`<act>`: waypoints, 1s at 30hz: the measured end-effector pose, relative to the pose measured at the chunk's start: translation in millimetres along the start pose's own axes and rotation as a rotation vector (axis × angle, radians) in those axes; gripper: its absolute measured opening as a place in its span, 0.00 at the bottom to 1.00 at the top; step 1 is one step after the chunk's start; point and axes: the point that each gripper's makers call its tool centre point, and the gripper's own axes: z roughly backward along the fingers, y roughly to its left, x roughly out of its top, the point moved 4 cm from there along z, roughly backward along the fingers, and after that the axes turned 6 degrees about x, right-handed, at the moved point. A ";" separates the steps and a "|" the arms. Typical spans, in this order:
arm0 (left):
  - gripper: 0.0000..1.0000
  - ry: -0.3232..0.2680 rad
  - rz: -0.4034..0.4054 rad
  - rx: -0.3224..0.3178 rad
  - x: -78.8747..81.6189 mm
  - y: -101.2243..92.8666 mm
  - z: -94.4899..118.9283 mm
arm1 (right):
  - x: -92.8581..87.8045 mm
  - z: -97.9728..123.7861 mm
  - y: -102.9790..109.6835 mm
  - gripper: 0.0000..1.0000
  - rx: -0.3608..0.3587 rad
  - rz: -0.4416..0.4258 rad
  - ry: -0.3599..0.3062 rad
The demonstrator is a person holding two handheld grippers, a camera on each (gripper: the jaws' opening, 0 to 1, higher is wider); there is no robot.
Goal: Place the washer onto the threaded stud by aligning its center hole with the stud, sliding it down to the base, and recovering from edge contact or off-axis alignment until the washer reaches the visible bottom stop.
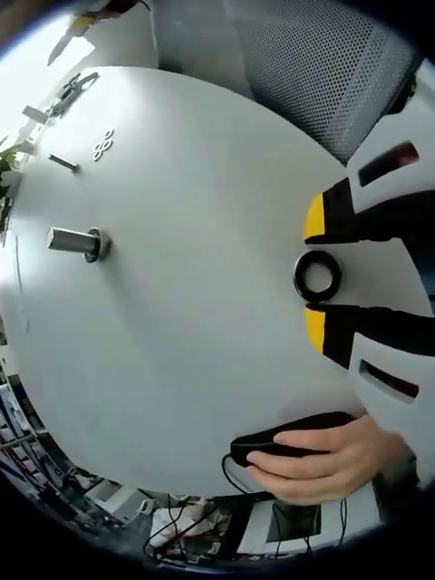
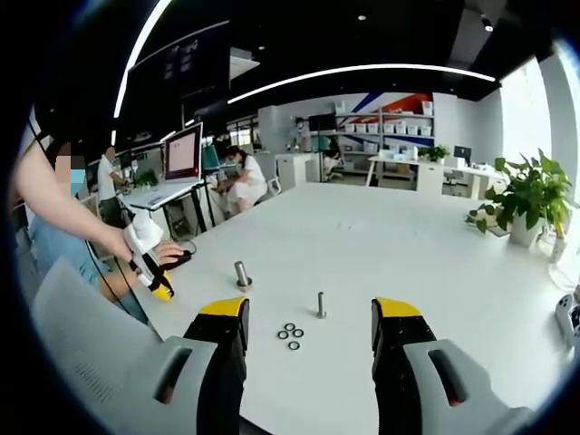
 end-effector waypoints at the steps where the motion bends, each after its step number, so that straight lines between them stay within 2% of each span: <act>1: 0.26 0.003 -0.002 -0.001 -0.3 0.5 0.0 | -0.3 0.0 -0.3 0.57 -0.001 -0.001 0.001; 9: 0.26 0.013 -0.046 0.013 -3.3 1.5 -0.2 | -0.1 0.0 -0.7 0.57 -0.001 -0.006 0.000; 11: 0.26 0.018 -0.103 0.021 -3.5 -0.8 0.2 | -0.1 0.4 0.0 0.57 0.000 -0.006 0.001; 16: 0.25 0.021 -0.097 0.017 -2.1 -0.5 0.0 | -0.3 0.7 -0.5 0.57 -0.002 -0.003 0.000; 23: 0.21 0.020 -0.165 0.007 -1.7 -3.7 0.1 | 0.4 2.1 -1.4 0.57 -0.009 -0.005 -0.004; 30: 0.22 0.045 -0.182 0.004 0.3 -4.4 -0.7 | 1.0 2.0 -0.2 0.57 -0.006 0.000 -0.005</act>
